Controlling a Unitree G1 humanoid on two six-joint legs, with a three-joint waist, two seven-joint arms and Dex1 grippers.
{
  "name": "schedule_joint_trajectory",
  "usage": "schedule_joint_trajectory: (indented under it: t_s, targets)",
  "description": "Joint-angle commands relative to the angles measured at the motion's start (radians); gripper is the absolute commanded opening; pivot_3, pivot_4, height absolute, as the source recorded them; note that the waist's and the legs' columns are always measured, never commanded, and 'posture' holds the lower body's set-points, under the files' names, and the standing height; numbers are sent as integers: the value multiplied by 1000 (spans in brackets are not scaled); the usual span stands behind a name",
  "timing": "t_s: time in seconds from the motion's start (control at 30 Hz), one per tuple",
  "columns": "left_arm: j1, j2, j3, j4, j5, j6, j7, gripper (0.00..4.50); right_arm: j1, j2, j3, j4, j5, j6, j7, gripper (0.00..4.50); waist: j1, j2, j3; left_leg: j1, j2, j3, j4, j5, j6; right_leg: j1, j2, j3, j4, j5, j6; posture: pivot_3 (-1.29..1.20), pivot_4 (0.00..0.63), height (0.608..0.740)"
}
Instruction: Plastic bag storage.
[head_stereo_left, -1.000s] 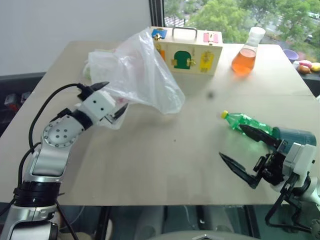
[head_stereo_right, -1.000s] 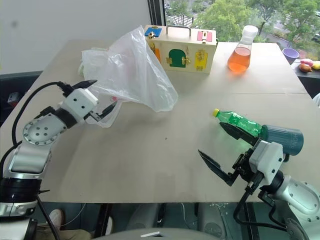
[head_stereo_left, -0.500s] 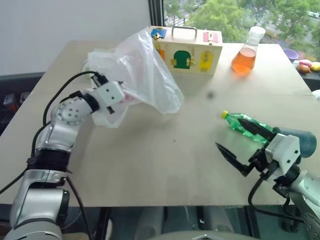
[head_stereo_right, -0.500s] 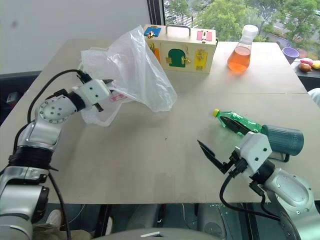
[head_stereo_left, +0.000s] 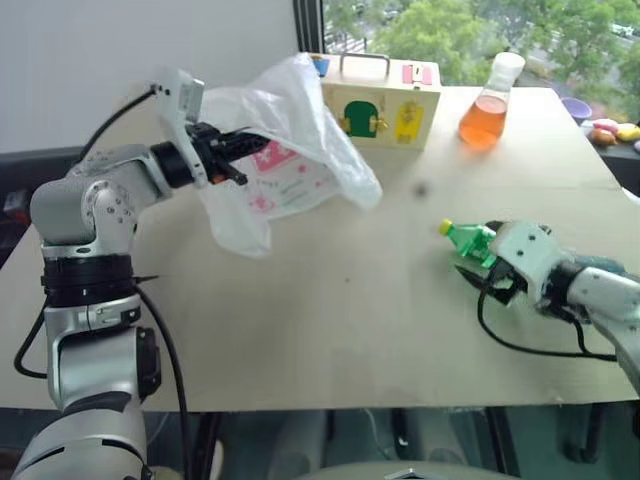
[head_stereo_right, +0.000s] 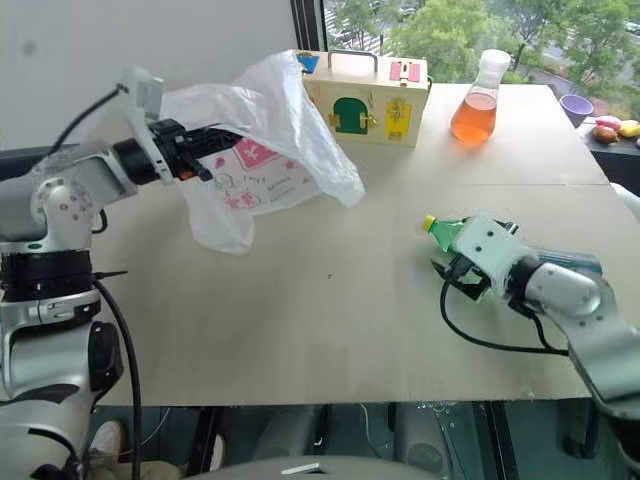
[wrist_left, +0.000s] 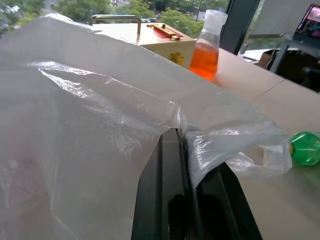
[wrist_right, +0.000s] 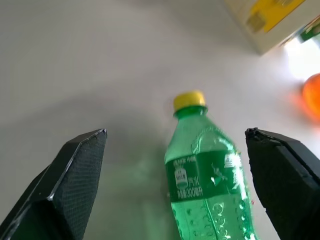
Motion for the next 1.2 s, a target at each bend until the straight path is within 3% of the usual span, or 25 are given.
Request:
schedule_joint_trajectory:
  t_s: [0.03, 0.23, 0.37, 0.5, 0.53, 0.7, 0.8, 0.87, 1.0, 1.2]
  targets:
    - [-36, 5, 67, -102, -79, 110, 67, 97, -86, -48, 71, 139, -54, 36, 64, 4500, 0, 0, 0, 0, 0, 0, 0, 0, 0, 0, 0, 0, 0, 0, 0, 0, 150, 740]
    - [-61, -29, 169, -188, -216, 335, 199, 97, -261, -71, 174, 331, -60, 114, 214, 4500, 1, 0, 0, -1, 0, 0, -1, 0, 0, -1, 0, 0, 0, 0, -1, 0, 150, 740]
    - [-57, -35, 177, -236, -240, 383, 255, 97, -330, -68, 242, 409, -65, 156, 305, 4500, 0, 0, 0, -1, 0, 0, -1, 0, 0, -1, 0, 0, 0, 0, -1, 0, 150, 740]
    - [-57, -66, 184, -236, -249, 389, 309, 0, -358, -58, 258, 422, -70, 158, 345, 3096, 2, 0, 0, -1, 0, -1, -1, 0, -1, -1, 0, 0, 0, 0, -1, 0, 150, 740]
    - [-57, -74, 181, -234, -249, 384, 319, 0, -362, -56, 247, 406, -60, 174, 350, 2842, 3, 0, 0, -1, 0, -1, -1, 0, -1, -1, 0, 0, 0, 0, -1, 0, 150, 740]
    - [-56, -117, 154, -230, -226, 336, 358, 0, -294, -118, 83, 155, 100, 353, 406, 2826, 6, 1, 1, -2, 0, -1, -2, 0, -1, -3, 0, 0, 0, 0, -1, 0, 150, 740]
    - [-96, -142, 143, -168, -195, 285, 380, 0, -212, -121, -86, -54, 262, 533, 426, 2826, 9, 1, 1, -4, -1, -1, -2, 0, -1, -3, -1, -1, -1, 1, -1, 0, 150, 740]
    - [-119, -153, 122, -120, -161, 227, 374, 0, -173, -91, -193, -196, 374, 660, 425, 2826, 13, 1, 1, -4, -2, -2, -2, 0, -1, -4, -2, -1, -1, 1, -1, 0, 150, 740]
    - [-136, -174, 68, -68, -124, 155, 335, 0, -169, 6, -289, -359, 524, 852, 385, 2826, 9, 0, 1, -3, -2, -2, -2, 0, -1, -2, -1, -2, -1, 1, -1, 0, 150, 740]
    - [-105, -170, -7, -113, -135, 126, 226, 0, -321, 344, -209, -226, 604, 903, 41, 2826, -1, 1, 1, -2, -2, 0, -2, 0, -1, -3, -1, 0, 0, 1, -1, 0, 150, 740]
